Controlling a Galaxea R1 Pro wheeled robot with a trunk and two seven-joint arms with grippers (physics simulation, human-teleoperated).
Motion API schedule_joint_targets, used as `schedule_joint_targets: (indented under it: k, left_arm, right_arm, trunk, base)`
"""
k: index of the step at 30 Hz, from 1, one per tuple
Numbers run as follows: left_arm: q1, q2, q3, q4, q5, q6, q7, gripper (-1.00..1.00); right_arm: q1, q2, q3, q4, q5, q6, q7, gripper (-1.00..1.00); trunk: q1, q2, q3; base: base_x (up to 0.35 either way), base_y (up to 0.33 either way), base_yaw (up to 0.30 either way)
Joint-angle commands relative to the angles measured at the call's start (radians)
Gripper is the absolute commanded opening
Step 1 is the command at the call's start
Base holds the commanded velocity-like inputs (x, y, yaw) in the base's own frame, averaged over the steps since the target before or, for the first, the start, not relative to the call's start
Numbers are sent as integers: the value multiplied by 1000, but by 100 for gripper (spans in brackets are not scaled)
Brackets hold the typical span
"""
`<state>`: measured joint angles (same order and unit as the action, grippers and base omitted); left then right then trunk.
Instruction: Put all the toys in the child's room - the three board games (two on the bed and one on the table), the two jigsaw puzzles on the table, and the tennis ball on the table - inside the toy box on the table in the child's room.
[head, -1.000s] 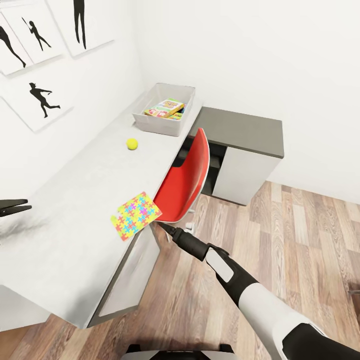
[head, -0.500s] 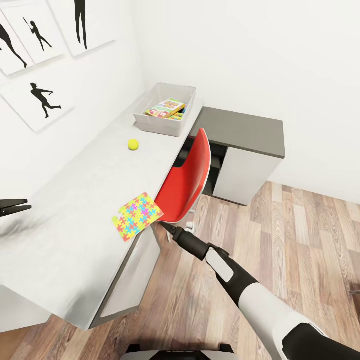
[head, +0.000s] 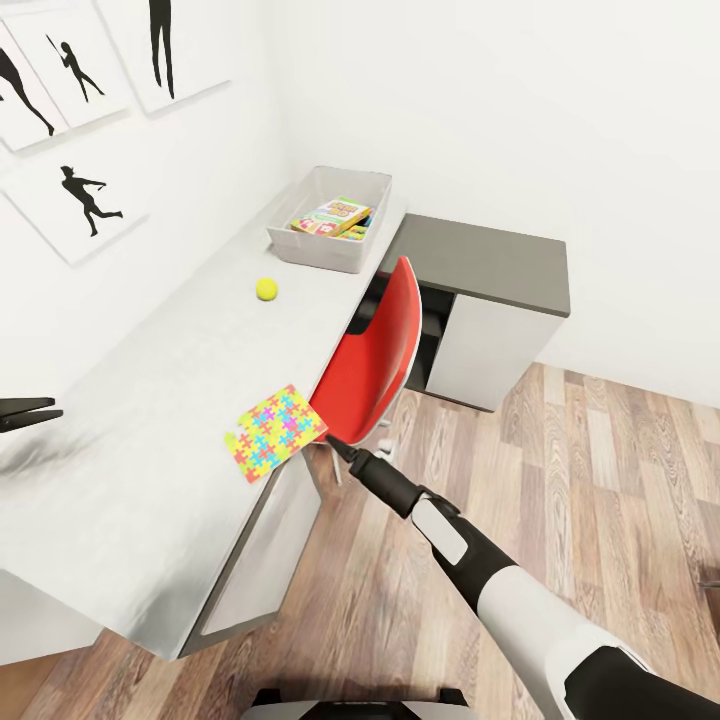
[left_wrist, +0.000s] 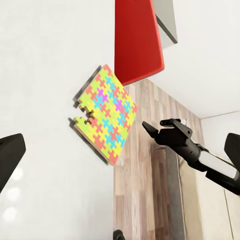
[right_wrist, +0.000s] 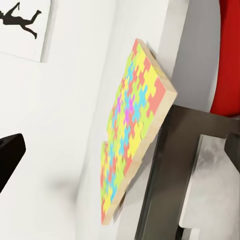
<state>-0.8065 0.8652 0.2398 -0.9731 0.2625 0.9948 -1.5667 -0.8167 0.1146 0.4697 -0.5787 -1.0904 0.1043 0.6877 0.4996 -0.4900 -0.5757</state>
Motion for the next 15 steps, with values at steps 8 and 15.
schedule_joint_targets:
  k: [8, 15]
  left_arm:
    - [0, 1, 0, -1, -1, 11, -4, 100]
    - [0, 1, 1, -1, -2, 11, -4, 100]
  right_arm:
    - [-1, 0, 1, 9, -11, -9, 2, 100]
    - [-1, 0, 2, 12, -12, -11, 1, 100]
  trunk:
    - [0, -1, -1]
    - [0, -1, -1]
  base:
    - [0, 0, 0]
    - [0, 0, 0]
